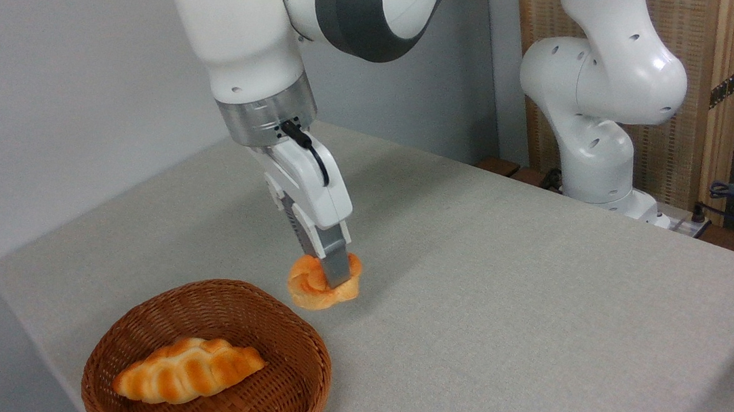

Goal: Put bread into the basket
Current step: 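Lift the bun and carry it over the wicker basket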

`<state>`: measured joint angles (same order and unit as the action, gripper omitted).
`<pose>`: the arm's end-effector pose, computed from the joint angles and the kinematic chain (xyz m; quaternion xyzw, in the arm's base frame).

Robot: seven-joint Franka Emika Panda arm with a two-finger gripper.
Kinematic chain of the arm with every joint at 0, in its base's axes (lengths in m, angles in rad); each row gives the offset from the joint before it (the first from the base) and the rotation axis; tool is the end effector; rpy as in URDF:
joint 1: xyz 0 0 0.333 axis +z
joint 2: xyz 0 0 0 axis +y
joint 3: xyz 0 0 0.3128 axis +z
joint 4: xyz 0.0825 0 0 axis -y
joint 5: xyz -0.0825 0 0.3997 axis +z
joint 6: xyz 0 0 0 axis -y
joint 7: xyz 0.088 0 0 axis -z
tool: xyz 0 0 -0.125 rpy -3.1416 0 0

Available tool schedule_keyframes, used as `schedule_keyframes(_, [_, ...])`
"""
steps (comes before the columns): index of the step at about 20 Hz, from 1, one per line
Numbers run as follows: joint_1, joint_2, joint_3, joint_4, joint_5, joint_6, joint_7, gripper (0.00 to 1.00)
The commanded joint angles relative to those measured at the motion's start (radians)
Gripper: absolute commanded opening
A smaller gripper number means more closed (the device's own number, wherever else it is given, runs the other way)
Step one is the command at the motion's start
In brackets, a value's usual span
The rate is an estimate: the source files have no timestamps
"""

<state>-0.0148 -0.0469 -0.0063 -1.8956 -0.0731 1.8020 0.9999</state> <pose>0.5566 -0.0192 0.4903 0.8762 -0.4801 -0.0040 0.0421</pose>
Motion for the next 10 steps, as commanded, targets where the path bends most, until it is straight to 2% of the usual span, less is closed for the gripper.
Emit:
schedule_keyframes(1, [0.001,0.048,0.008,0.067,-0.024,0.086,0.008,0.58])
schedule_keyframes(2, [0.001,0.051,0.005,0.067,-0.022,0.124,0.011,0.60])
schedule_keyframes(4, [0.001,0.068,0.005,0.066,-0.022,0.203,0.006,0.81])
schedule_keyframes(7, [0.001,0.081,0.005,0.066,-0.024,0.273,0.008,1.00])
schedule_keyframes(10, [0.001,0.084,0.005,0.066,-0.024,0.278,0.008,1.00])
